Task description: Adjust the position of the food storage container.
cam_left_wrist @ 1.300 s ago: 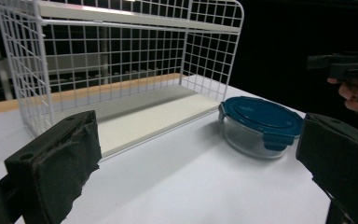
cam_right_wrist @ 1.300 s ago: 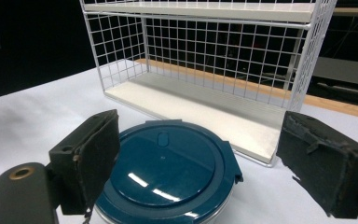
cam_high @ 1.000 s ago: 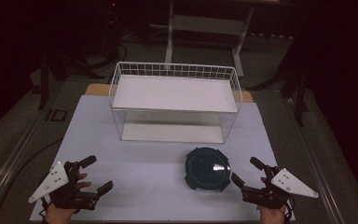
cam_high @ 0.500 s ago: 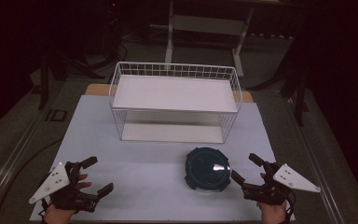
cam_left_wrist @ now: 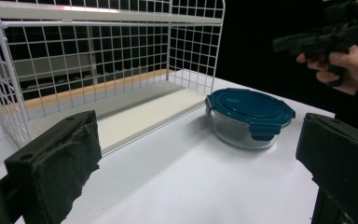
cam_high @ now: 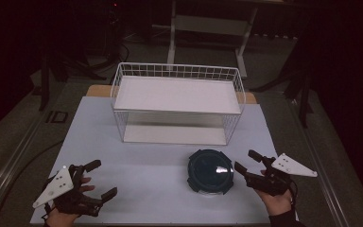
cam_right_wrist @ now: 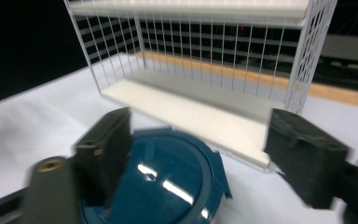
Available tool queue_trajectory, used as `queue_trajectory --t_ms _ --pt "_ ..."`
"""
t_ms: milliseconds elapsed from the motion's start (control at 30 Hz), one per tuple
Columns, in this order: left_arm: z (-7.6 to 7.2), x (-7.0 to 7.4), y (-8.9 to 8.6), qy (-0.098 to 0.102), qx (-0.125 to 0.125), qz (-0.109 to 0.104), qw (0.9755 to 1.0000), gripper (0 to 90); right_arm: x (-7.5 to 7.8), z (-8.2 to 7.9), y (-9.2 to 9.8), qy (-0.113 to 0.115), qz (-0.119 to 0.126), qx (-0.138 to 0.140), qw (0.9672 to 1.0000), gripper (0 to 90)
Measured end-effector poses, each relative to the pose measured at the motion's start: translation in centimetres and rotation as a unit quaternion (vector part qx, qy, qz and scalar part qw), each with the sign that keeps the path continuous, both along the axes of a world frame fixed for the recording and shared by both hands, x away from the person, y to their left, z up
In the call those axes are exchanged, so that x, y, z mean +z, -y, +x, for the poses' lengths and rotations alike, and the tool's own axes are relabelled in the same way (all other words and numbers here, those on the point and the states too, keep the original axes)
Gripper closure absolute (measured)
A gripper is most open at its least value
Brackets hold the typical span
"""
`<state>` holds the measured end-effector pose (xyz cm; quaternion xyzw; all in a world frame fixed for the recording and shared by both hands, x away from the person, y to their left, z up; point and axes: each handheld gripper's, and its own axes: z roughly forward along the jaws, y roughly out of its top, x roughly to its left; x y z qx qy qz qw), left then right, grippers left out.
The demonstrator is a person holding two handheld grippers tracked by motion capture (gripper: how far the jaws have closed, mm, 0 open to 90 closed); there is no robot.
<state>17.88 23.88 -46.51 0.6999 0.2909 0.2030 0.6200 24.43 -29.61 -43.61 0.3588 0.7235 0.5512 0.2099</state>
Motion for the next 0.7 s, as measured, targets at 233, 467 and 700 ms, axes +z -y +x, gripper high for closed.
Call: queue_trajectory --t_ms 233,467,700 --pt "-0.2 0.2 0.1 0.007 -0.003 -0.003 1.0 0.1 -2.3 0.7 0.5 -0.045 -0.053 -0.015 0.9975 59.4" --pt "-0.2 0.1 0.1 0.006 -0.003 -0.002 1.0 0.2 -4.2 0.4 0.8 -0.079 -0.085 -0.013 0.9931 89.6" --pt "-0.2 0.1 0.2 0.007 -0.003 -0.001 1.0 0.2 -5.5 -0.1 1.0 -0.106 -0.077 0.019 0.9913 89.9"
